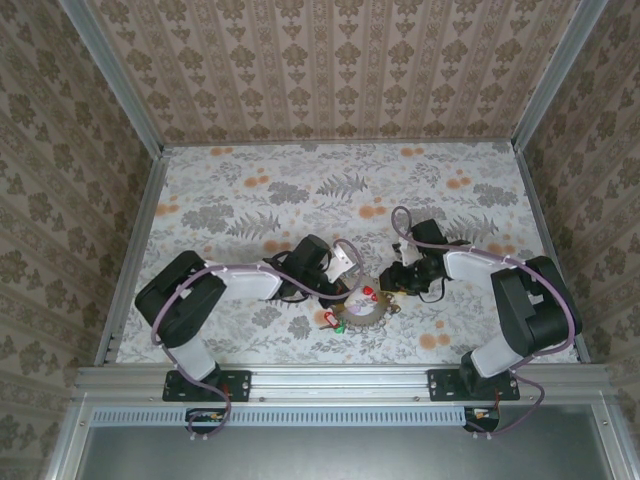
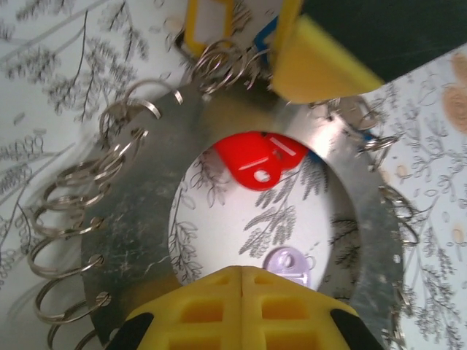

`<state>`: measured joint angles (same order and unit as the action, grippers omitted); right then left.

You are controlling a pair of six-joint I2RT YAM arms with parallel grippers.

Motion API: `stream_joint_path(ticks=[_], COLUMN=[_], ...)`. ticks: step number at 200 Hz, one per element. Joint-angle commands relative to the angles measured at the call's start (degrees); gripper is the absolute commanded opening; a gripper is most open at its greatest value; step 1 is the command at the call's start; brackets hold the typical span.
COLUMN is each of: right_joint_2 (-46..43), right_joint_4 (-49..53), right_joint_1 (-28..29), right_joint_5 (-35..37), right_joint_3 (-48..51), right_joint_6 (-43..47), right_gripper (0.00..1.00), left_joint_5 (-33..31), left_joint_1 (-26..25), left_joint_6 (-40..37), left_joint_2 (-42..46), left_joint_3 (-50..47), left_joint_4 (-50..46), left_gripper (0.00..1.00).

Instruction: Put the keys on the keyring

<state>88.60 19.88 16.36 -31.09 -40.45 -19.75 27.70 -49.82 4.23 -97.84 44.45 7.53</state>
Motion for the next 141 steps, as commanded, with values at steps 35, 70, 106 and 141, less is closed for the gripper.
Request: stream_joint_path(ticks=[35, 70, 106, 141], right_joint_2=[-3.12, -0.24, 2.48, 1.75], right_joint_4=[3.32, -1.56, -4.17, -6.42], right_joint_1=[0.82, 1.17, 1.83, 1.71], right_joint_5=[3.46, -2.35, -6.77, -6.7], right_joint_3=[1.36, 1.2, -0.06, 0.31], right_joint_6=[-1.21, -2.41, -2.59, -2.68], right_gripper=[0.4, 0.39, 0.32, 0.16], left_joint_5=[-1.68, -0.73, -0.11, -0.02], left_joint_1=[0.47, 0.54, 0.65, 1.04], left_joint_6=[2.34, 2.81, 3.13, 3.5], left_joint_2=[-2.88, -3.23, -2.99, -1.77], left_joint_3=[0.29, -1.07, -1.25, -1.52], left_joint_4=[-0.17, 1.72, 3.14, 4.76], left_gripper=[0.0, 0.0, 0.0, 0.0])
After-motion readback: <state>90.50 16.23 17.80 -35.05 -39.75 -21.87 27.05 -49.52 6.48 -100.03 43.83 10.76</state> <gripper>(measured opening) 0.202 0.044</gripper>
